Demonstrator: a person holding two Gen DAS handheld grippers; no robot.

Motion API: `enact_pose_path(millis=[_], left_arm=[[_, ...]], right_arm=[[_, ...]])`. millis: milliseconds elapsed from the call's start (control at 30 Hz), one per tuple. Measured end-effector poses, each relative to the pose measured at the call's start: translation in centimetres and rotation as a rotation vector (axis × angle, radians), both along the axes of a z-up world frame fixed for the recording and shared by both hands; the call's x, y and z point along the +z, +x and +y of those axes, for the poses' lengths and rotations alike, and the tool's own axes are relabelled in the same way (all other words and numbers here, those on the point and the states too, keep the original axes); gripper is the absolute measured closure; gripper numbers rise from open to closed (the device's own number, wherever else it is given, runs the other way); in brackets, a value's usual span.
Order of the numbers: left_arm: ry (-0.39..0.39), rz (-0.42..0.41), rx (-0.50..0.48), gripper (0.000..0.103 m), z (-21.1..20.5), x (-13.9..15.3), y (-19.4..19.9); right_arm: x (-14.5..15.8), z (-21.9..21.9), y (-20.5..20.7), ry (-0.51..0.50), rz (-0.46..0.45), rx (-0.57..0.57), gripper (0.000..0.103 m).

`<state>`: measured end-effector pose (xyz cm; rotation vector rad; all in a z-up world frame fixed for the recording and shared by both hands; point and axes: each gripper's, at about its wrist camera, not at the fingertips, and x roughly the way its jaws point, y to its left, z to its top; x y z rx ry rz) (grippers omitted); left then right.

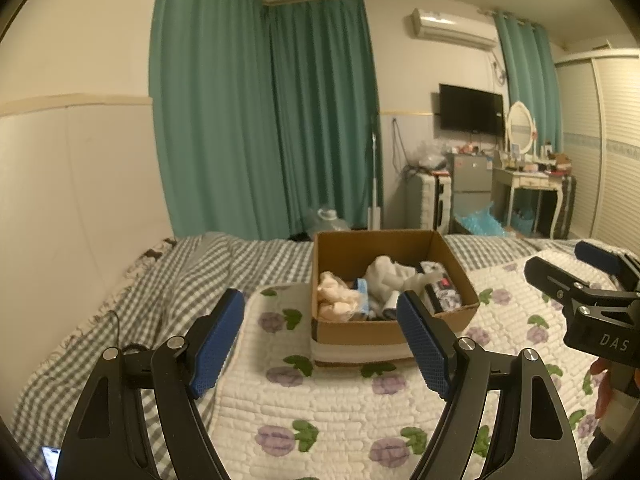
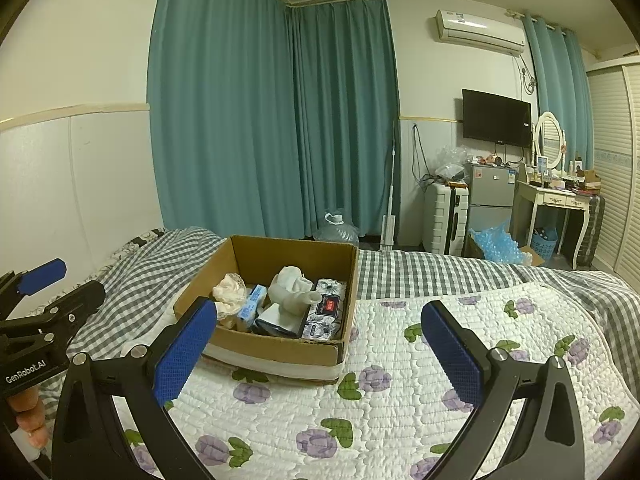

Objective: Organize soft objects

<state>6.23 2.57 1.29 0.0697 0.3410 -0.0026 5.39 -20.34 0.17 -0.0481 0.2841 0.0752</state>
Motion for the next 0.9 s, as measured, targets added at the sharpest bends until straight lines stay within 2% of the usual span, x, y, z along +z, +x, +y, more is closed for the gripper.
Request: enact_pose_path(millis=[900], left_arm=[[0.005, -0.004, 0.008, 0.023, 0.09, -0.36, -0.34]], right_arm=[[-0.36, 0.14, 0.12, 0.011, 0.000, 0.001, 0.000]])
